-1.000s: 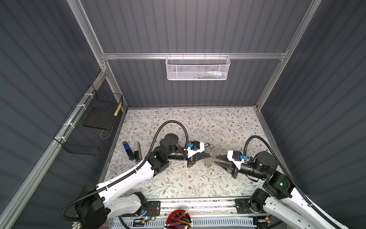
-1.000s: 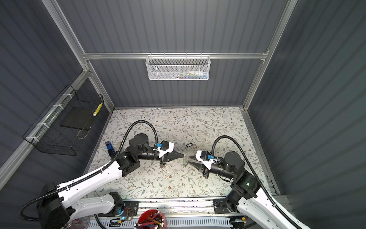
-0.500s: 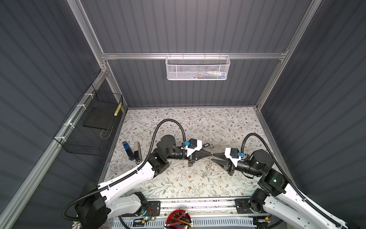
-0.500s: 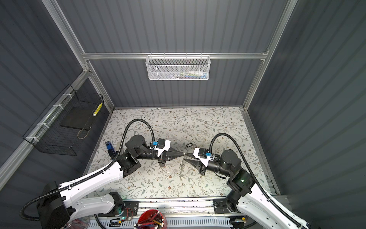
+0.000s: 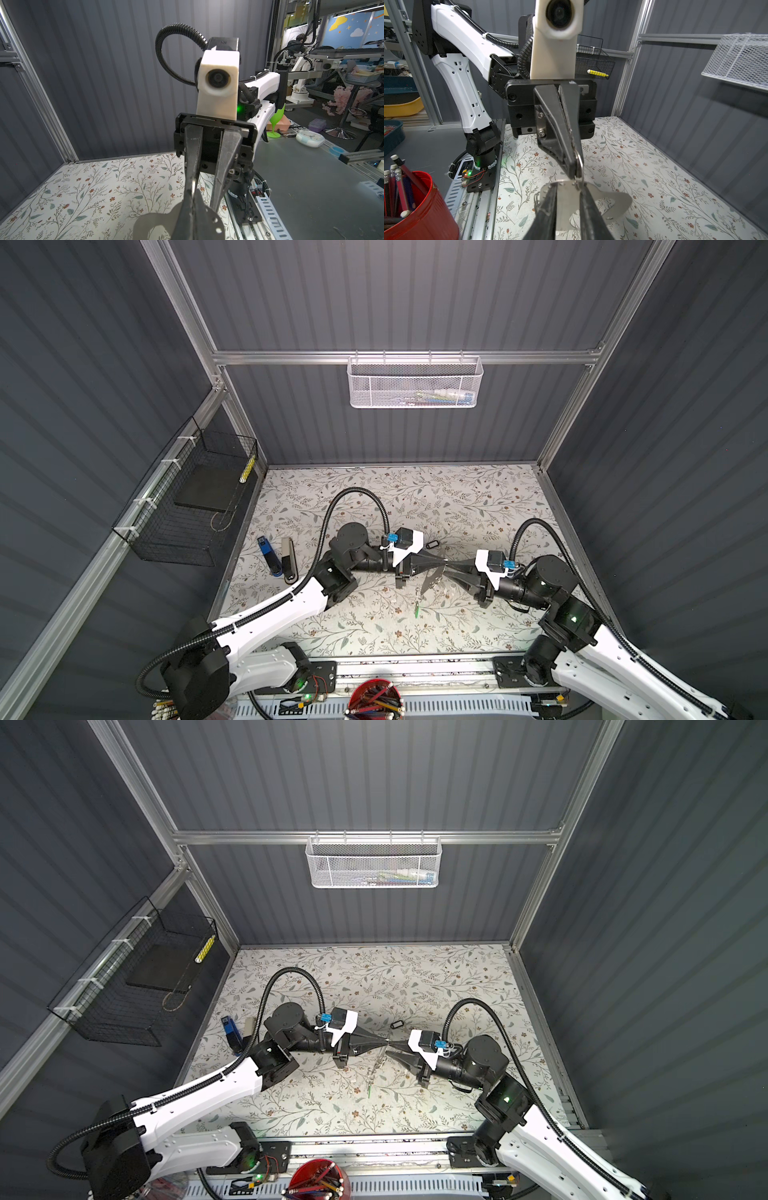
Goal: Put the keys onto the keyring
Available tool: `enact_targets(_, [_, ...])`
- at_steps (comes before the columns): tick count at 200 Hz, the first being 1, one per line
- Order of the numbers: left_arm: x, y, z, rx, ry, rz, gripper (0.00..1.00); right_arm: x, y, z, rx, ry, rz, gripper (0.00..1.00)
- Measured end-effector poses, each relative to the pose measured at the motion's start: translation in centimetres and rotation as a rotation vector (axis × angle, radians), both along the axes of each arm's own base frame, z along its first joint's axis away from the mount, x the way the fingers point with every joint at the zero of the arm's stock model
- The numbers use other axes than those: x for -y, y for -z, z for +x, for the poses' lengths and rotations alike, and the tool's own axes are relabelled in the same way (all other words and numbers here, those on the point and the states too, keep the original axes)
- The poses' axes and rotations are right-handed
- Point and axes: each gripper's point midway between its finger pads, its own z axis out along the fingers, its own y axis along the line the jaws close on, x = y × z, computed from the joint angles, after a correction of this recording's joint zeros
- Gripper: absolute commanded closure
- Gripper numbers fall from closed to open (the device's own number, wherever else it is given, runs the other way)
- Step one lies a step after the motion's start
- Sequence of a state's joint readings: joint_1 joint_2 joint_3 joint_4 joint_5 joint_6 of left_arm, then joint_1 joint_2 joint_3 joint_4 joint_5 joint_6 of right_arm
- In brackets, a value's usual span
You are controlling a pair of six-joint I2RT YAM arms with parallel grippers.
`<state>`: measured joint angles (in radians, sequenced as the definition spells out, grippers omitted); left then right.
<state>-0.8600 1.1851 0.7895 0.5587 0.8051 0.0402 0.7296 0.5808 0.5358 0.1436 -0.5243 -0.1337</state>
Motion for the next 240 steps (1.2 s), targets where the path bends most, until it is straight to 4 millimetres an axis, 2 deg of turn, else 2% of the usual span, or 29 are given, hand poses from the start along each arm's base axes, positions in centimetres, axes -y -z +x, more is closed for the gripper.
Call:
enact_targets(49, [0.0,0.2,-0.2,-0.004,0.013,0.007,1.00,0.7,-0.4,-0.5,0.031,0.009,0.033,0.82])
enact_targets(174, [0.2,1.0,-0.8,-0.020,0.065,0.029,1.00,0.5,-0.3,-0.5,0.030,0.004,0.053,0.86])
enact_targets(237, [0.0,1.2,-0.4,-0.025,0.059,0.035,1.00,0.0,-0.1,-0.3,0.011,-0.012,0.051,0.99])
enact_targets(240, [0.0,1.2,-0.4,-0.026,0.057,0.036,0.98,0.0,-0.1,-0.2,0.010,-0.012,0.050,0.99])
